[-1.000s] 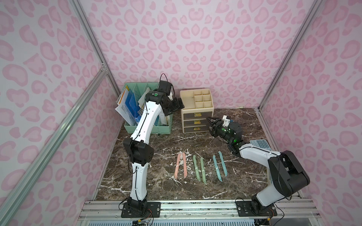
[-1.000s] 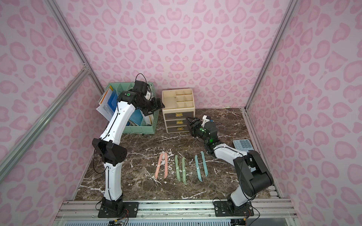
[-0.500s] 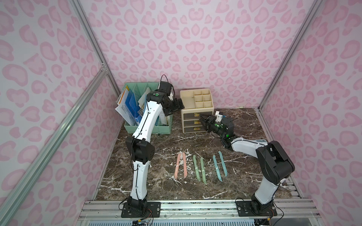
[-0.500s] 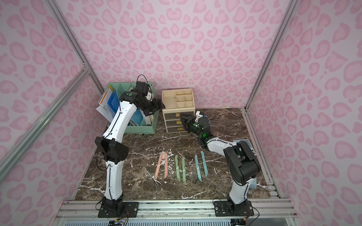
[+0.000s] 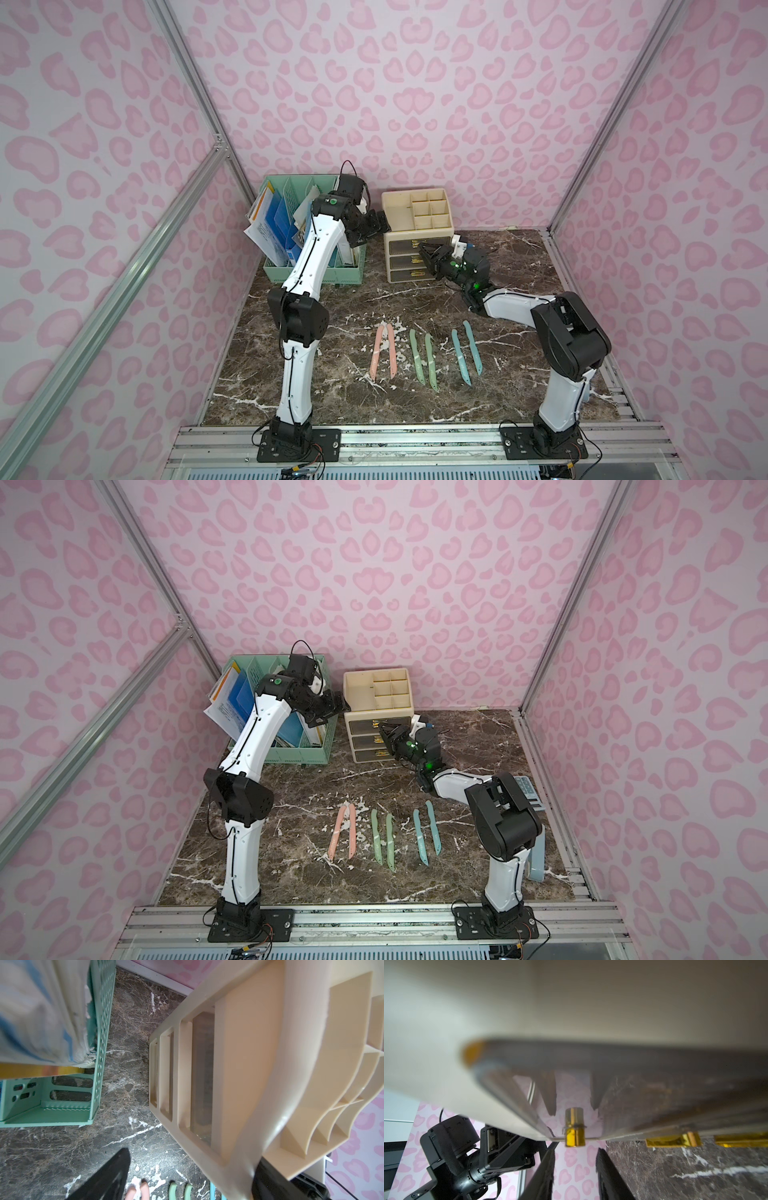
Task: Place the fruit knives into the drawer by color
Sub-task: Open the drawer in the storage box.
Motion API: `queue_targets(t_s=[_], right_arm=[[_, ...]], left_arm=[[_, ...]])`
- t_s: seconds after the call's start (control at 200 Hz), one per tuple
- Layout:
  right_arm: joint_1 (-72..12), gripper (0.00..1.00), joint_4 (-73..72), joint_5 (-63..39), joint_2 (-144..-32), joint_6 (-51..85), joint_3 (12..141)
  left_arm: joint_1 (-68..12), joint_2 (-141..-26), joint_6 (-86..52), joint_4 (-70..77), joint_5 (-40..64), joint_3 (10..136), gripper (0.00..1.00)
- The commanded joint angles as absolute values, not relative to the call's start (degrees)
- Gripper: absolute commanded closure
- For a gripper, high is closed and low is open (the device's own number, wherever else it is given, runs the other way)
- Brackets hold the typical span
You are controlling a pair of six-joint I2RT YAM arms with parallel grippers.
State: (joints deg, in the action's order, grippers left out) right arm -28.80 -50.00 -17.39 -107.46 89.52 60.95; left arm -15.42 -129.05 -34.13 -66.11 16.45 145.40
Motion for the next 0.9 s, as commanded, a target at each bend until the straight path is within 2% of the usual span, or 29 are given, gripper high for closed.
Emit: queue_targets(t_s=[0.0,0.475,0.65,0.76,0.895], right_arm=[[-28.9,0.63,-52.6,-17.2,-108.0,88.6,62.2],[-28.7,0.66,-53.6,-16.8,-111.6,88.9,65.4],[-28.4,0.75,-54.5,-16.7,-112.5,88.7,66.1],[-28.2,0.85,-54.7,-16.7,-112.9,88.5,66.4],[-28.0,0.87,-54.9,-16.8,-112.9,88.3,66.7]], left_arm=[[-15.3,-129.7,-33.1,-65.9,17.4,146.0,0.11],[-15.2,-130.6,-33.0,-65.6,18.5,146.1,0.11],[-15.1,-131.0,-32.9,-65.6,18.8,146.1,0.11],[-15.1,-131.3,-32.8,-65.5,19.0,146.1,0.11],[-15.0,-131.6,-32.8,-65.5,19.2,146.1,0.12]])
